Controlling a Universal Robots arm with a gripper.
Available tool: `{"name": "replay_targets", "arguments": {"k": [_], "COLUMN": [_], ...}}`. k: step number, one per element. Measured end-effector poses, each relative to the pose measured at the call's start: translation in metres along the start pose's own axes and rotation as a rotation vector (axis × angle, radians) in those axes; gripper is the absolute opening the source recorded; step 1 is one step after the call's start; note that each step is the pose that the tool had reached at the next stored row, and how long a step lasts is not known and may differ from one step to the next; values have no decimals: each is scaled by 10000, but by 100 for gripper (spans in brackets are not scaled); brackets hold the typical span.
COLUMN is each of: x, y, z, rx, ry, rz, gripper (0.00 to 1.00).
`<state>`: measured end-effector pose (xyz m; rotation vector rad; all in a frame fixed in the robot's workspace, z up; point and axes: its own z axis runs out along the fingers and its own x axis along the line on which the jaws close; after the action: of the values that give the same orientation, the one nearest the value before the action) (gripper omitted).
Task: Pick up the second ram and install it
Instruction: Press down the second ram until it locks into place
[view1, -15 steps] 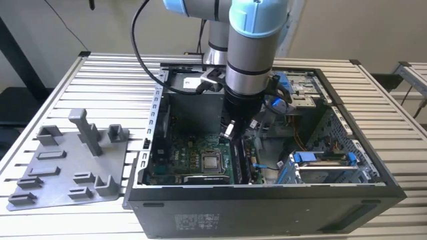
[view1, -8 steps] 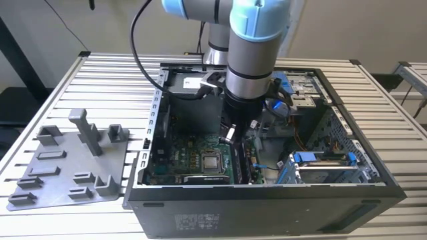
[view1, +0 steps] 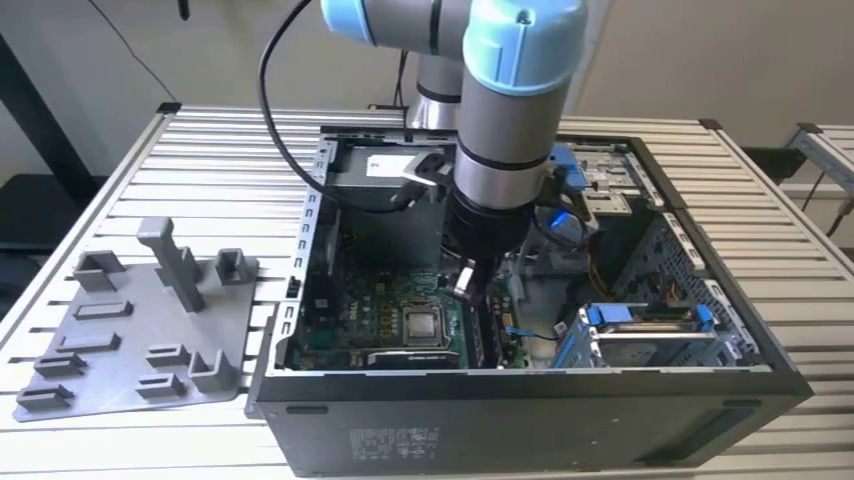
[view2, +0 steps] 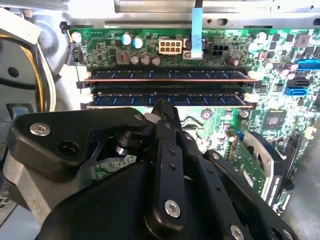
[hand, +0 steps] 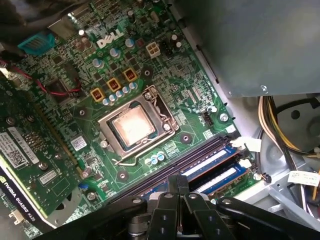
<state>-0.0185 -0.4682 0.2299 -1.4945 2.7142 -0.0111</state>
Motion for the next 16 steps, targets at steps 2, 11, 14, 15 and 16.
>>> {"name": "replay_targets", "arguments": {"k": [2, 11, 14, 15, 16], "x": [-2, -1, 1, 1, 1], "y": [-8, -10, -9, -9, -9], "z": [2, 14, 21, 25, 29], "rx": [-4, 90, 73, 66, 59], "ry": [-6, -132, -150, -155, -161], "rz": [-159, -1362, -1908, -2093, -2279], "gripper": [11, 11, 11, 11, 11]}}
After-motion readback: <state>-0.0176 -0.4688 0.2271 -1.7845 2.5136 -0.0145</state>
